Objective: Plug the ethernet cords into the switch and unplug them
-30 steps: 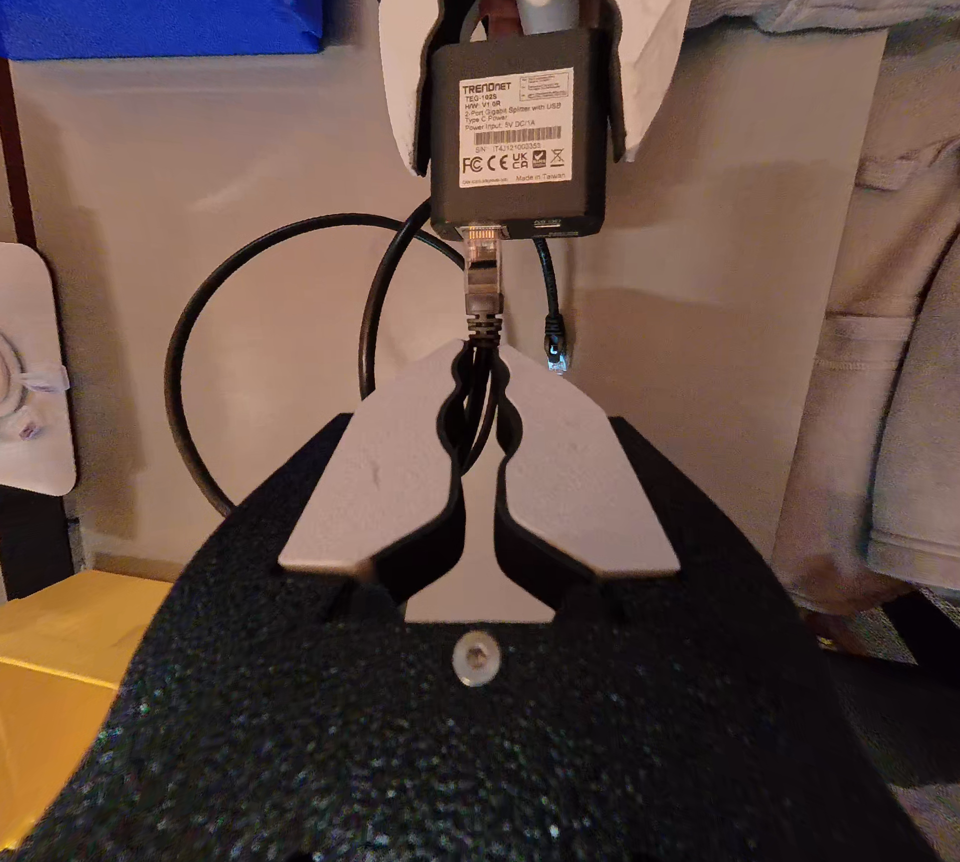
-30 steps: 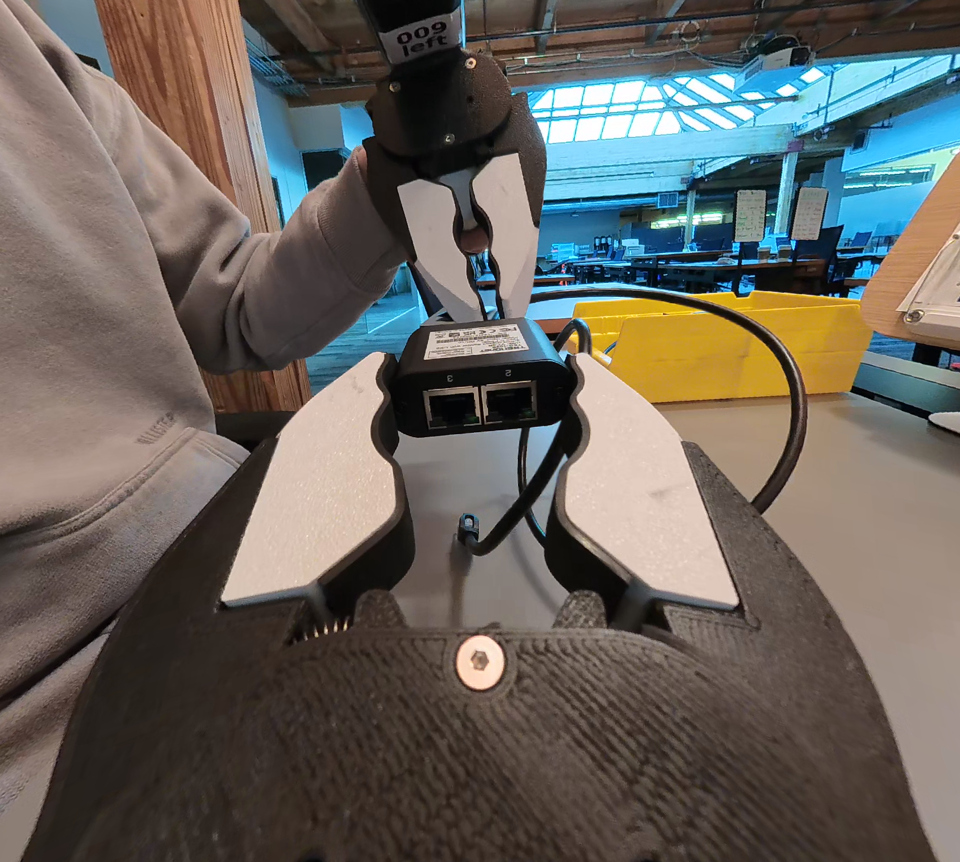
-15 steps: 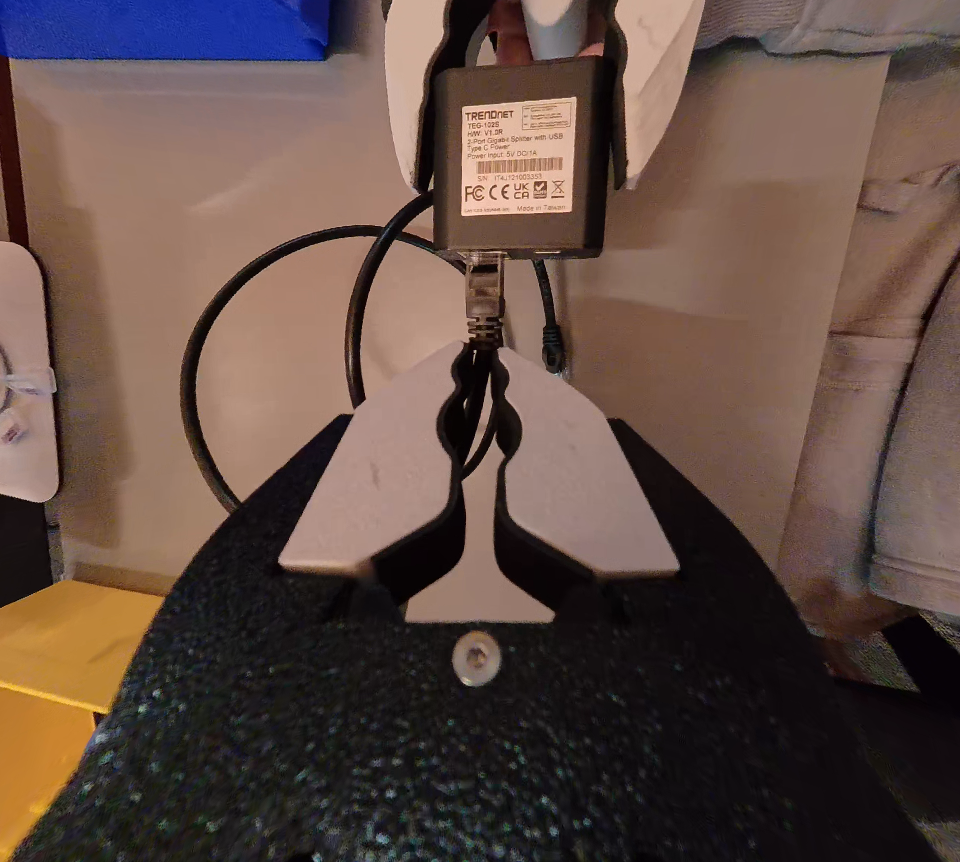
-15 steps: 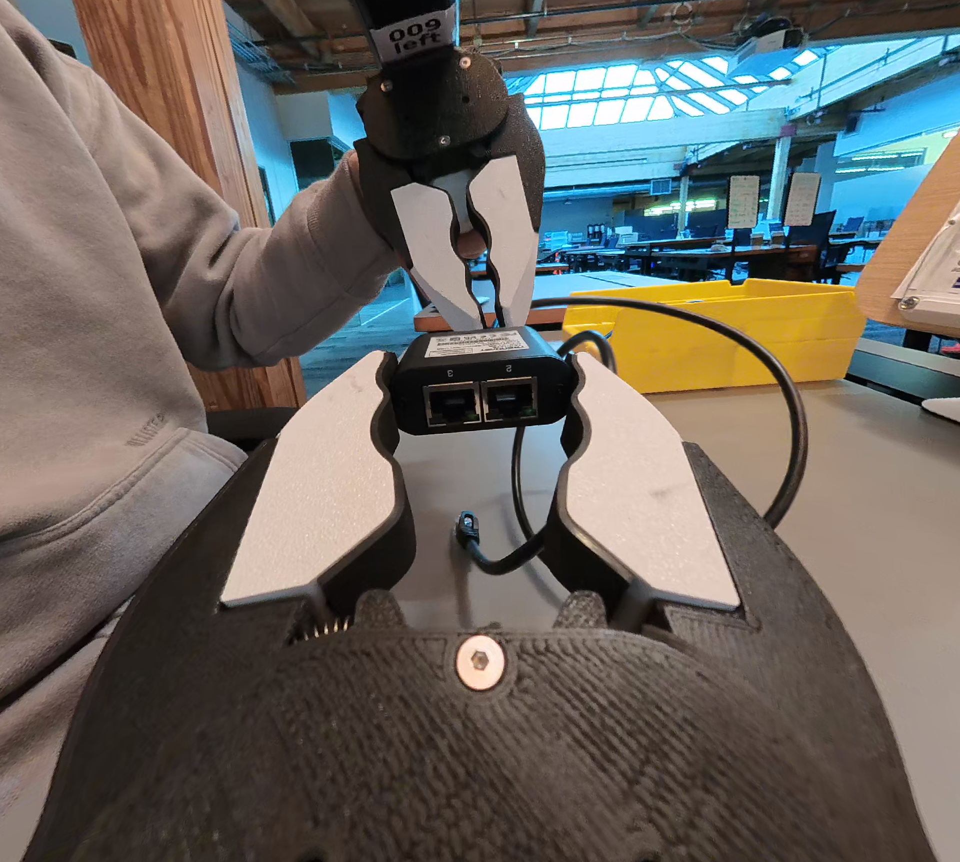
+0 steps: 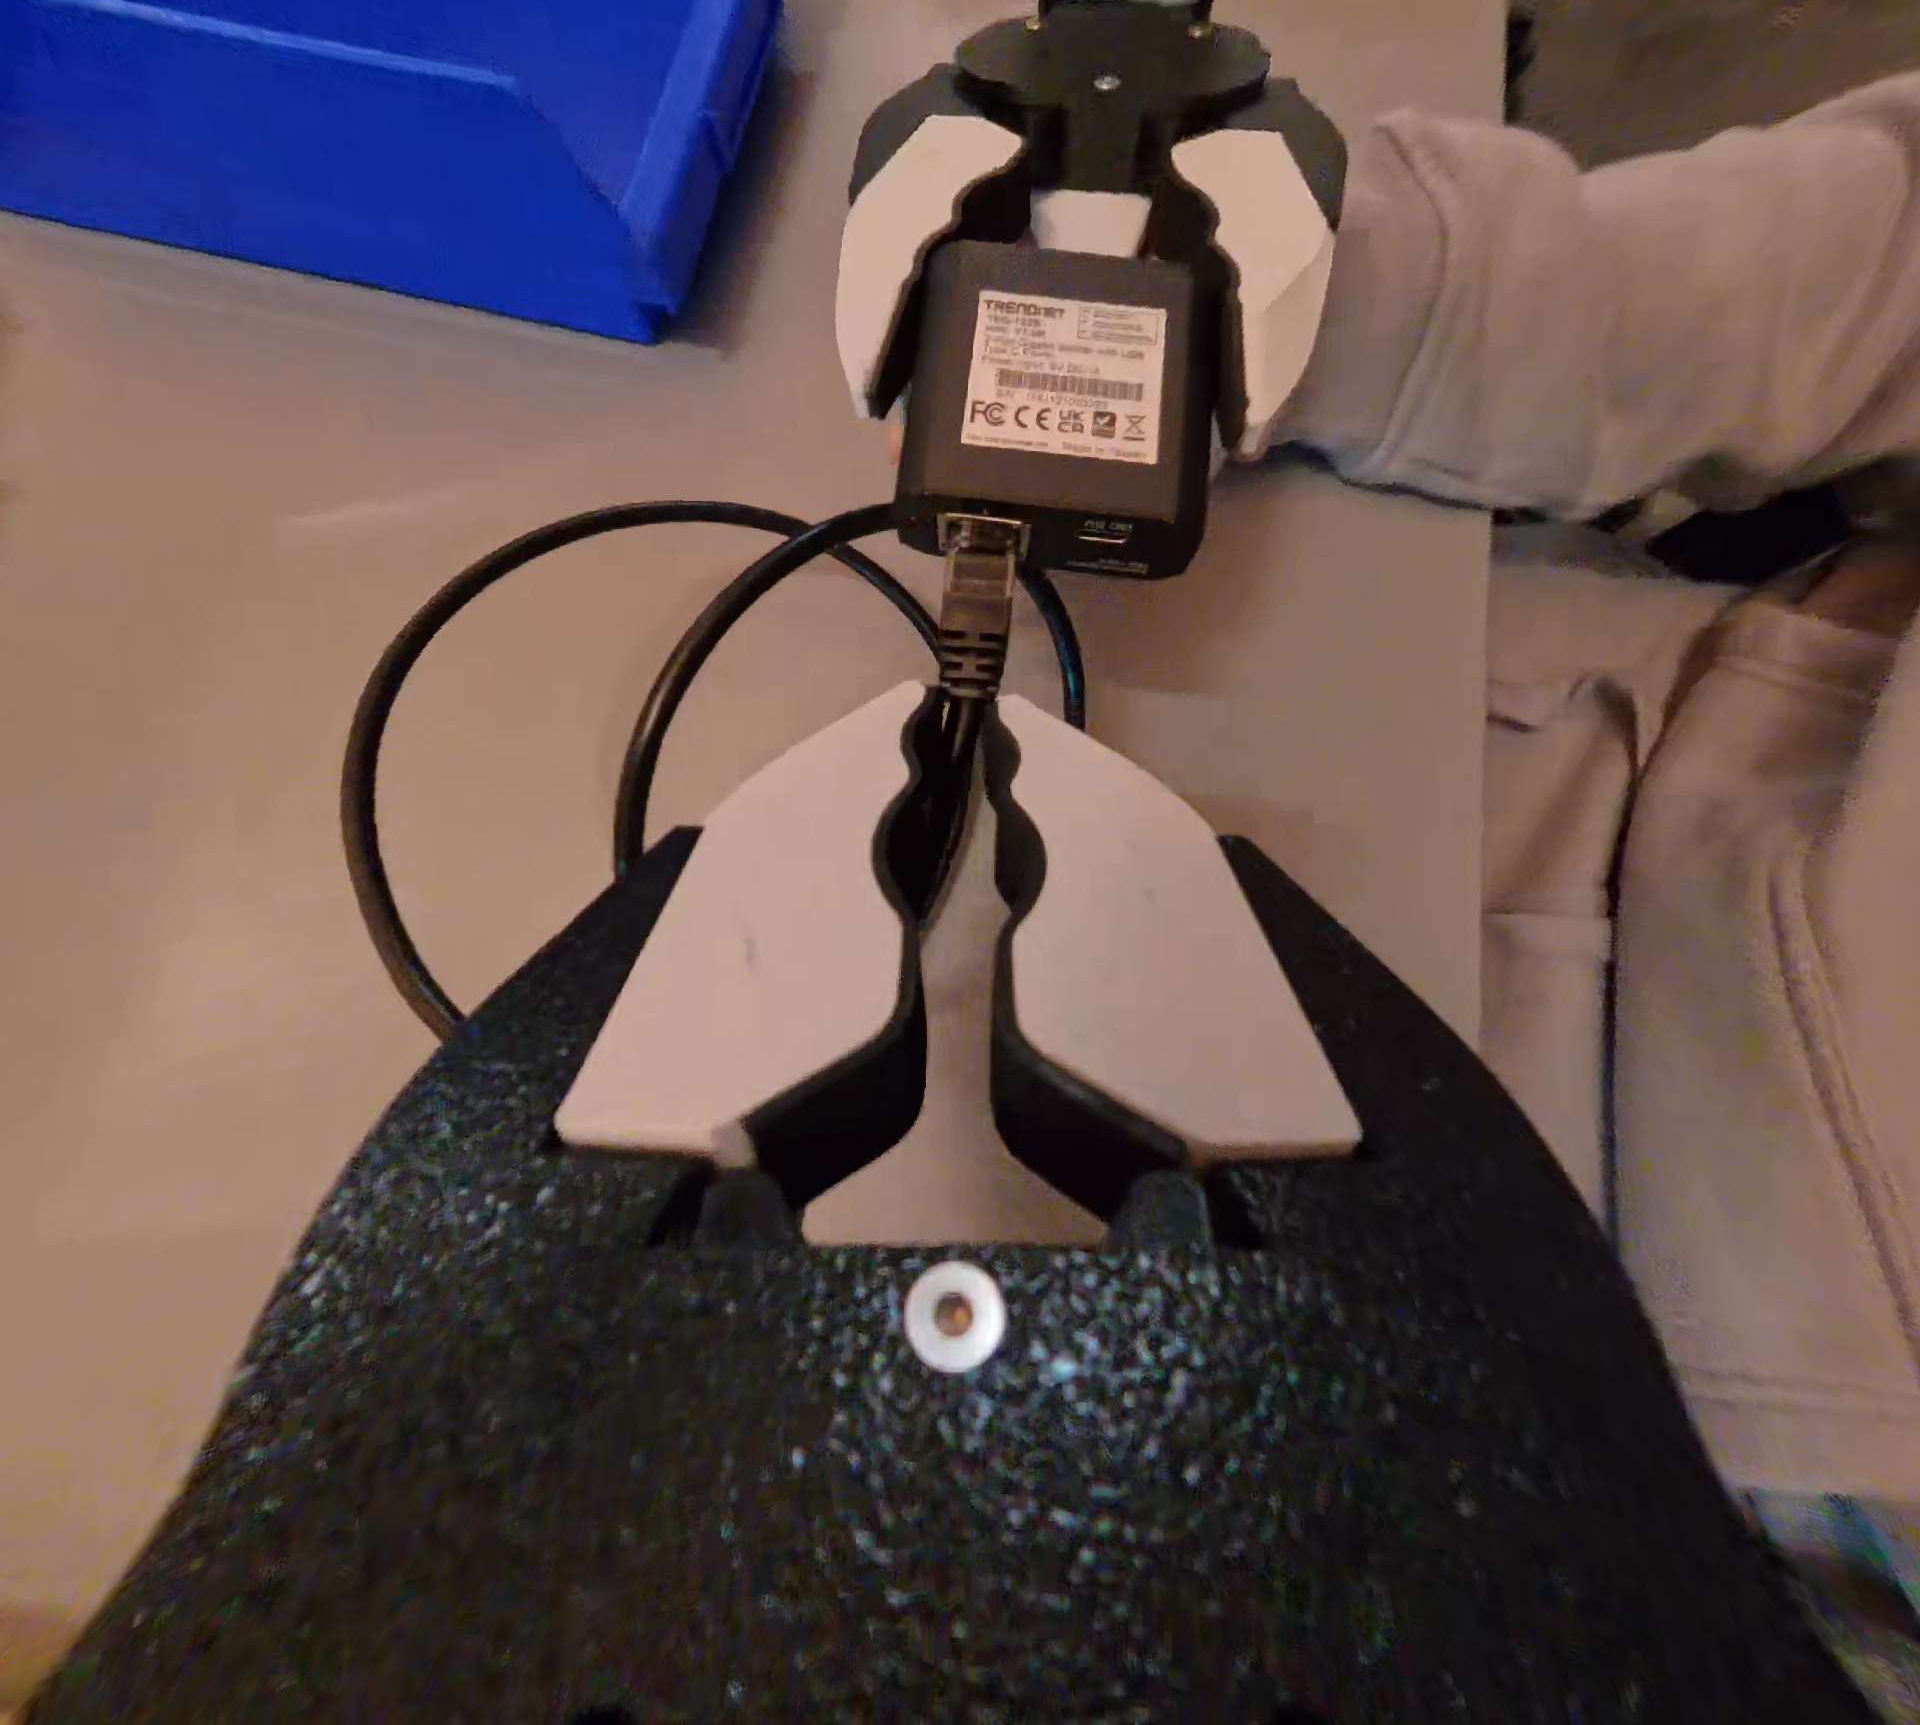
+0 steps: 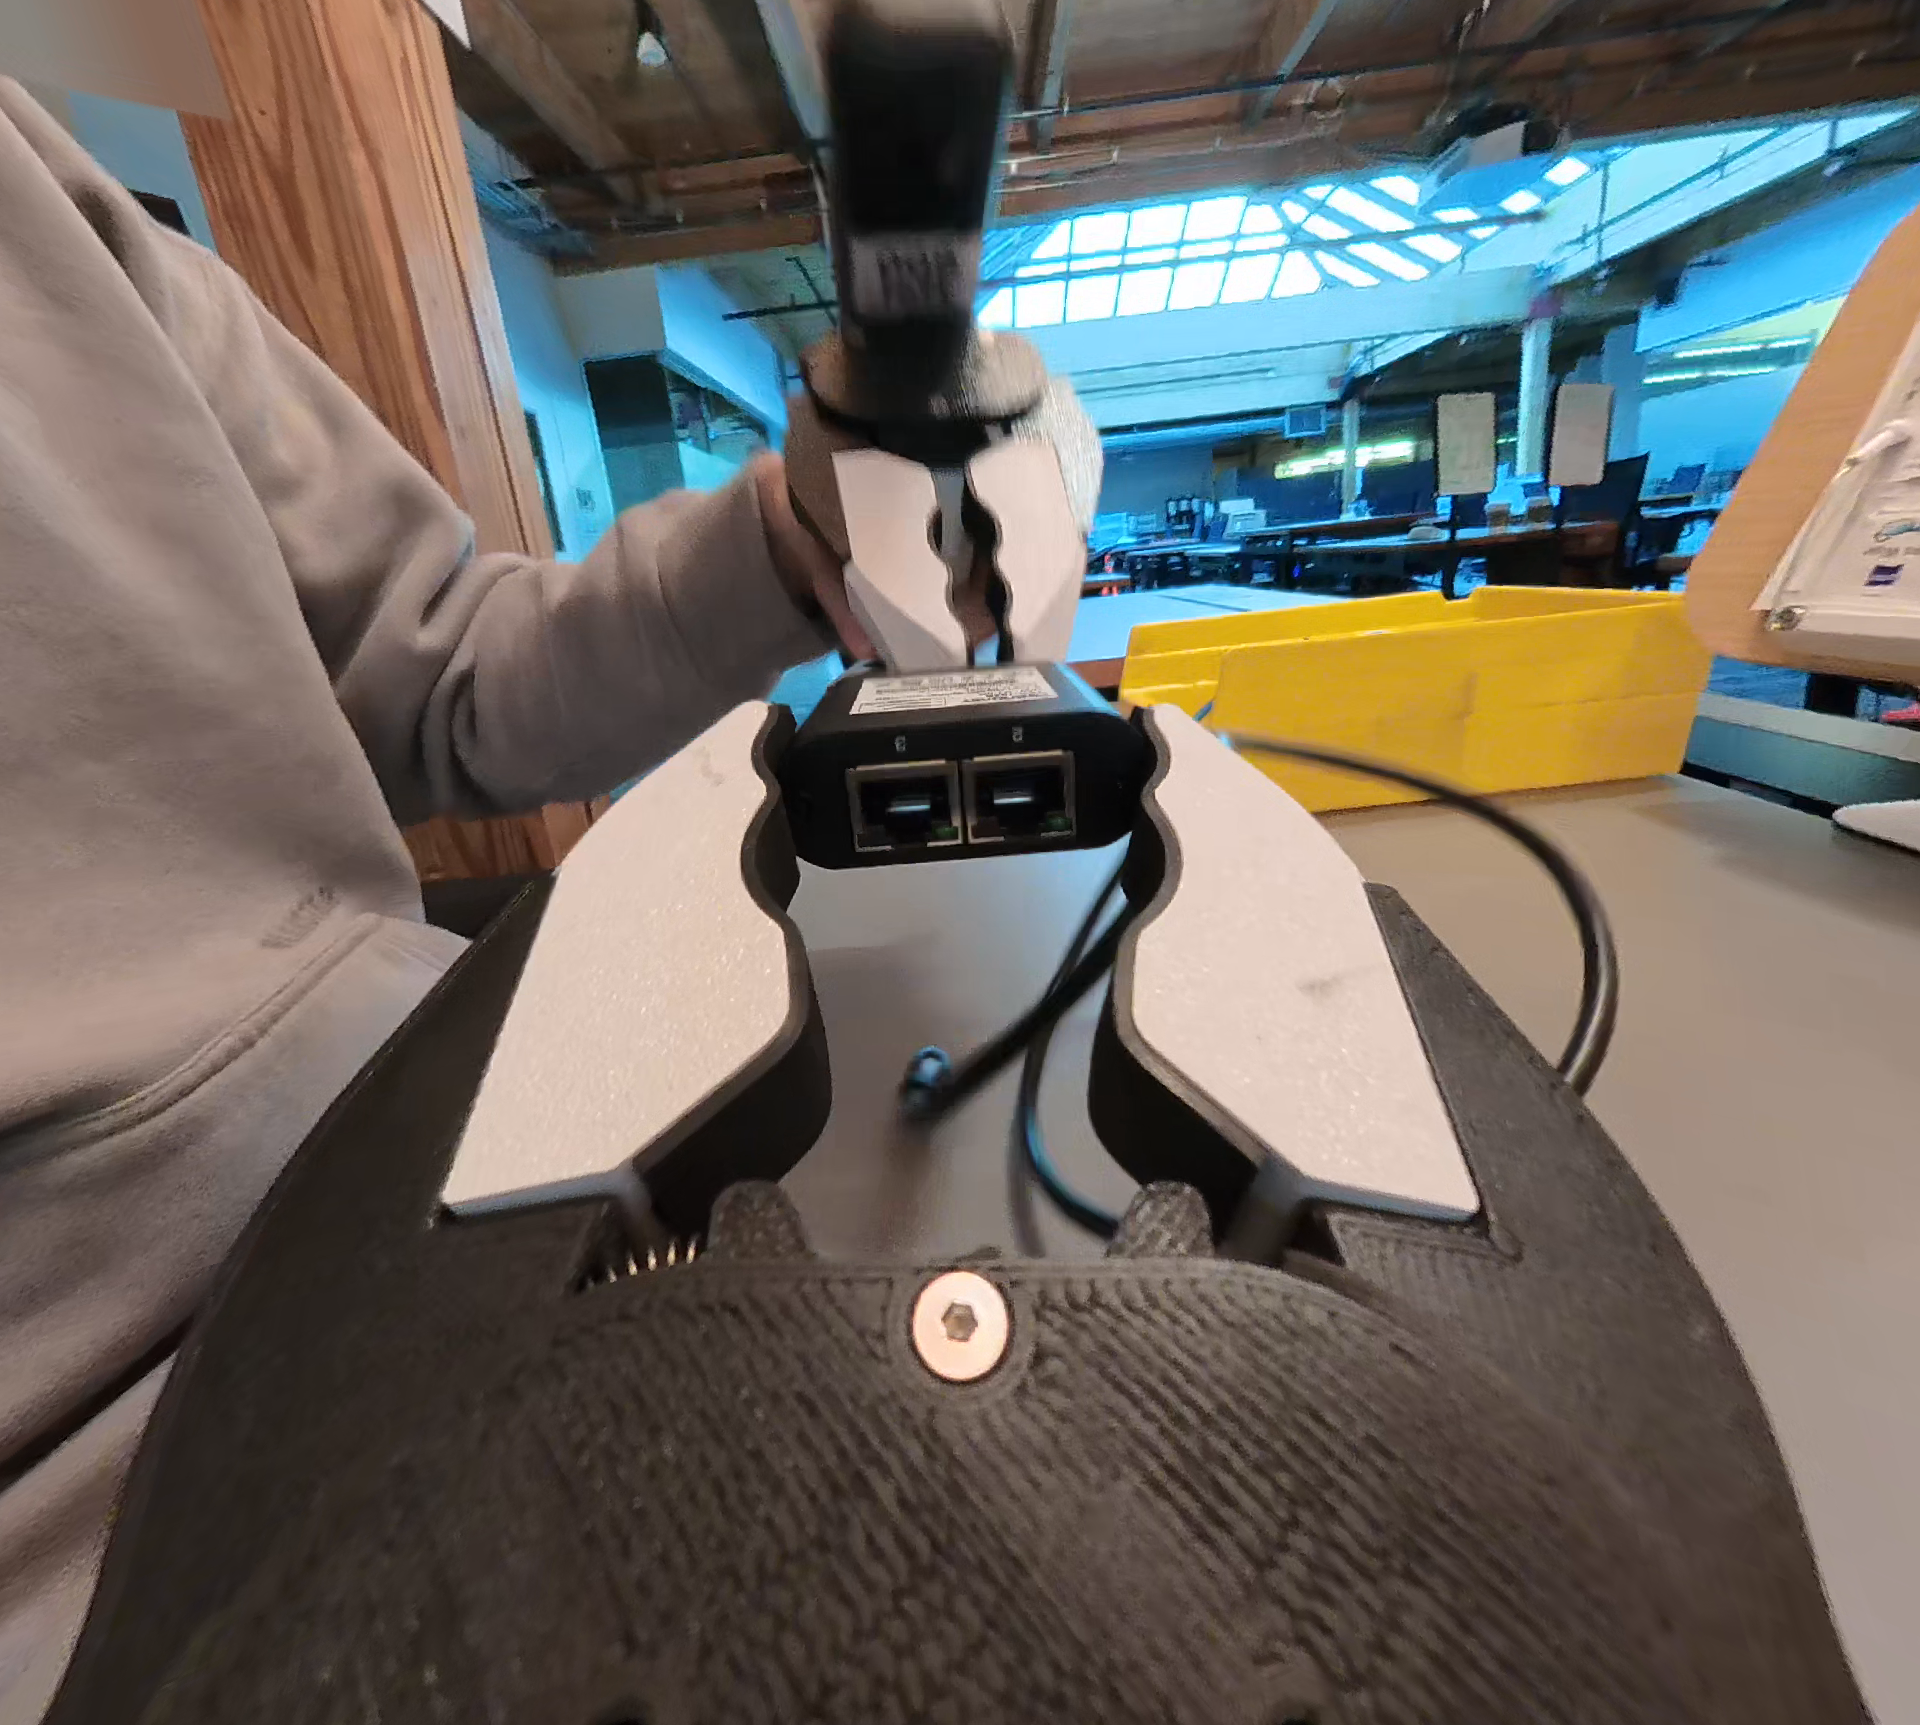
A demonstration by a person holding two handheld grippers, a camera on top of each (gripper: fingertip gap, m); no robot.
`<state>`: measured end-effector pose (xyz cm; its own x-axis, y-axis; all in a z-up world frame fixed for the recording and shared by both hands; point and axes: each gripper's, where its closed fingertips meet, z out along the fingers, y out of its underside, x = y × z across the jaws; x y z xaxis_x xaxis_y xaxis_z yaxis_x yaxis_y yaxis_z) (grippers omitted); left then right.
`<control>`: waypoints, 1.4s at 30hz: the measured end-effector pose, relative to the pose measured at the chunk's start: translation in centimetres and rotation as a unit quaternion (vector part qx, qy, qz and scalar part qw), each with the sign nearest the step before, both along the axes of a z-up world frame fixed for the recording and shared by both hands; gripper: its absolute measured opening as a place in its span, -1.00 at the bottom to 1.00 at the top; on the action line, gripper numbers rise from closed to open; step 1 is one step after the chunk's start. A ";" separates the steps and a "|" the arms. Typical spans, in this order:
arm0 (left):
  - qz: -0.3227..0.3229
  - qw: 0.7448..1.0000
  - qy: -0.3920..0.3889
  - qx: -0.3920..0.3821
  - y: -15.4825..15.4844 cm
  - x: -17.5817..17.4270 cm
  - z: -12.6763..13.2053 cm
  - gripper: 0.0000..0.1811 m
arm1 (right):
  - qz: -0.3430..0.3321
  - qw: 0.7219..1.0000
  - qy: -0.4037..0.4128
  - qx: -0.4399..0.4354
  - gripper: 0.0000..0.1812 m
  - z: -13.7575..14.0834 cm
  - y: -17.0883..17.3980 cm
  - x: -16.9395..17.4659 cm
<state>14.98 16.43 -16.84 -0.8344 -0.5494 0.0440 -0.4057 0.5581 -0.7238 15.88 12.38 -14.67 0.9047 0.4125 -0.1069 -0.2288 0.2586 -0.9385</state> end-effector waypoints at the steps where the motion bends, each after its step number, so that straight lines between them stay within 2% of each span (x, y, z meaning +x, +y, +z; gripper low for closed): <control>1: 0.005 0.999 0.000 -0.037 -0.3 0.1 -0.2 -0.93 | 0.000 1.000 0.007 0.005 -0.31 0.1 -0.1 0.2; 4: 0.009 0.990 0.008 -0.141 -1.4 0.0 -0.8 -0.87 | 0.009 0.999 0.033 0.031 -0.31 0.8 -0.9 0.8; 7: 0.016 0.983 -0.013 -0.183 -1.5 0.2 -0.8 -0.86 | 0.006 0.999 0.027 0.020 -0.31 0.4 -0.8 0.7; 9: 0.017 0.987 -0.023 -0.158 -1.3 0.2 -1.6 -0.83 | 0.008 0.999 0.028 0.018 -0.31 0.4 -0.7 0.7; 11: 0.028 0.994 -0.037 -0.101 -0.8 0.6 -2.8 -0.67 | 0.010 0.999 0.028 0.019 -0.31 0.4 -0.7 0.7; 12: 0.025 0.995 -0.040 -0.087 -0.8 0.7 -3.1 -0.65 | 0.011 0.999 0.027 0.018 -0.31 0.4 -0.7 0.6; 14: 0.015 0.995 -0.043 -0.087 -1.4 0.7 -3.0 -0.70 | 0.013 0.999 0.024 0.017 -0.31 0.3 -0.6 0.4; 16: -0.003 0.993 -0.050 -0.104 -2.1 0.5 -2.5 -0.89 | 0.014 0.999 0.024 0.017 -0.31 0.3 -0.5 0.4; 23: -0.006 0.988 -0.081 -0.131 -1.8 0.6 -0.6 -0.90 | 0.013 0.999 0.022 0.023 -0.32 0.5 -0.7 0.3; 34: -0.024 0.994 -0.107 0.018 -0.3 0.8 0.0 -0.89 | -0.026 0.999 -0.012 -0.034 -0.30 -0.6 0.9 0.4; 42: -0.032 0.995 -0.088 0.025 0.0 1.3 -0.2 -0.89 | -0.042 0.997 -0.016 -0.055 -0.30 -1.0 1.2 0.8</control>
